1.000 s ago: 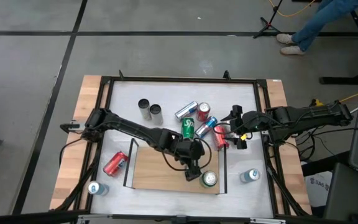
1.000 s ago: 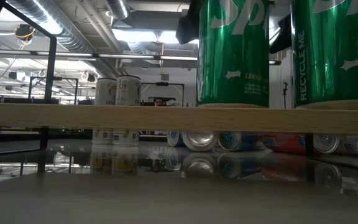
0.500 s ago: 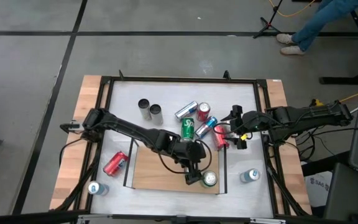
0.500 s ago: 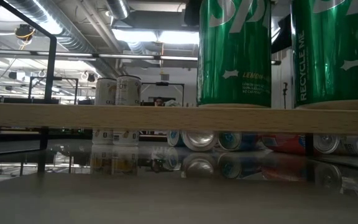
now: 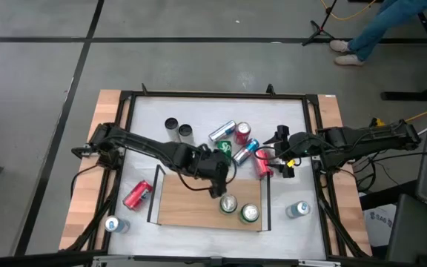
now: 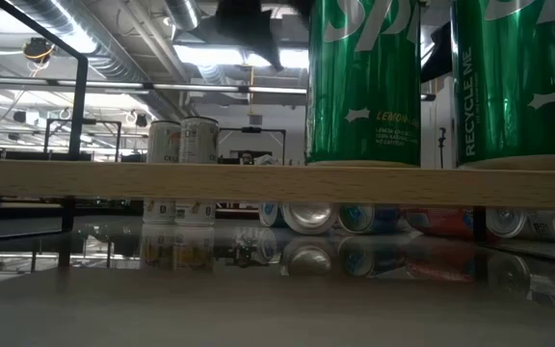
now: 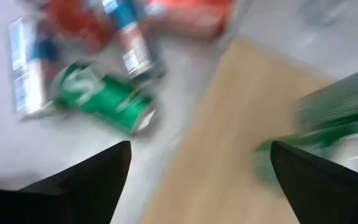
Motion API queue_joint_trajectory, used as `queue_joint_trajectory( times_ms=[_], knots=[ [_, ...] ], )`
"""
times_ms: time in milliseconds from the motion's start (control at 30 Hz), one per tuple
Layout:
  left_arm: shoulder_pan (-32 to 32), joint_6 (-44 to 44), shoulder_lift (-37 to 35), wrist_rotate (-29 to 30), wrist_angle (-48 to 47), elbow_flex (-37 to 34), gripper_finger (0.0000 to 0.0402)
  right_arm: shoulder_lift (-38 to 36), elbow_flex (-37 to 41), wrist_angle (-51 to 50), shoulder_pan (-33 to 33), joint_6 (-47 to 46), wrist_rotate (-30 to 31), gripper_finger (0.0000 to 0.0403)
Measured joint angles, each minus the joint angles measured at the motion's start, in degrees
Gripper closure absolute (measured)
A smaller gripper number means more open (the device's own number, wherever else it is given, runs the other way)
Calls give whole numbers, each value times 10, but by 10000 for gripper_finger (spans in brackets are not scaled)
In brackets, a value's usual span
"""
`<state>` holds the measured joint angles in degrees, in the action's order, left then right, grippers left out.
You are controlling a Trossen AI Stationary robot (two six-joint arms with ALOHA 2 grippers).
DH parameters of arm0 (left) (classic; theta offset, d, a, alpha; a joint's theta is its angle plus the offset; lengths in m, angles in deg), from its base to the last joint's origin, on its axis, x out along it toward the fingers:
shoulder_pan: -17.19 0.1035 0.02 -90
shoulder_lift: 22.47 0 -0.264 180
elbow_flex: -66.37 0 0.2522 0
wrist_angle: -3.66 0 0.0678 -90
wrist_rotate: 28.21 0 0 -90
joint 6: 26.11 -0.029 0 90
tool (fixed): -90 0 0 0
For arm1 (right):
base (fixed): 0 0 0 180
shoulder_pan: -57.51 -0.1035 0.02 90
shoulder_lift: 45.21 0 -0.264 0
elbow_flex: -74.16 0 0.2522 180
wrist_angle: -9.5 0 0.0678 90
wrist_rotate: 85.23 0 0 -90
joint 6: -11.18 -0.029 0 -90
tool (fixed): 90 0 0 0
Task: Place canned beverage on shelf
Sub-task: Put the top green soda can on the shelf aligned with the other green soda can
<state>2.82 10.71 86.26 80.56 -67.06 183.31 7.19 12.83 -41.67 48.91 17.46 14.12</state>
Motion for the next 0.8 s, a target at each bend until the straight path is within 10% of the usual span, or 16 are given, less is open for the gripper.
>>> queue_joint_trajectory(
  times_ms=[800],
  knots=[
    [-39,5,63,16,45,0,25,0,0,-1,0,0,0,36]
  ],
)
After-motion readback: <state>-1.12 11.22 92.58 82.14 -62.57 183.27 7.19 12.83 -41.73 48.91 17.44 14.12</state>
